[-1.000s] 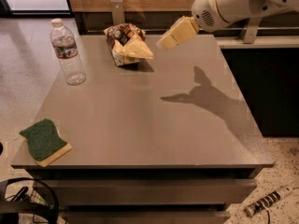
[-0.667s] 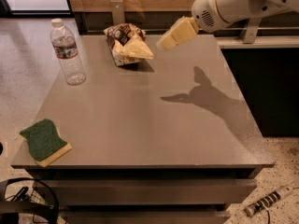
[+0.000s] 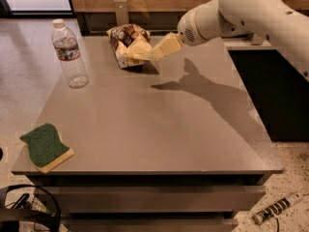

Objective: Move brown chip bag near sponge

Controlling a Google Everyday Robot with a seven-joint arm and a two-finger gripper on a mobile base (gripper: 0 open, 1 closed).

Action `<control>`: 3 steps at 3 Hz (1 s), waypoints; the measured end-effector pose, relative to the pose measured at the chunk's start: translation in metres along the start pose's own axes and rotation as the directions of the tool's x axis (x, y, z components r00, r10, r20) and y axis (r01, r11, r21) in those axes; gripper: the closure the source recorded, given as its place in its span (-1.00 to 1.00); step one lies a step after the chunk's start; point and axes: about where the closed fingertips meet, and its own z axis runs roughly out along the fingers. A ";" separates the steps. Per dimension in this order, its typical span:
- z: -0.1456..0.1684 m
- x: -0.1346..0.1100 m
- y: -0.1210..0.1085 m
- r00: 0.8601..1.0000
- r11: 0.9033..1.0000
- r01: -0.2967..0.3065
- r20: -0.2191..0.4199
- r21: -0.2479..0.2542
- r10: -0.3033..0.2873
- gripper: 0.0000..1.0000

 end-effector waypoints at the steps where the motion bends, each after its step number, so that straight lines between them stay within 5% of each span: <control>1: 0.042 0.015 -0.001 0.999 0.999 -0.037 -0.007 -0.013 0.037 -1.00; 3: 0.095 0.005 -0.007 0.993 0.996 -0.075 0.089 -0.048 0.079 -1.00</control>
Offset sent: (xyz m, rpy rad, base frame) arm 0.0689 0.0385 -0.0659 0.1272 0.0075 -0.0202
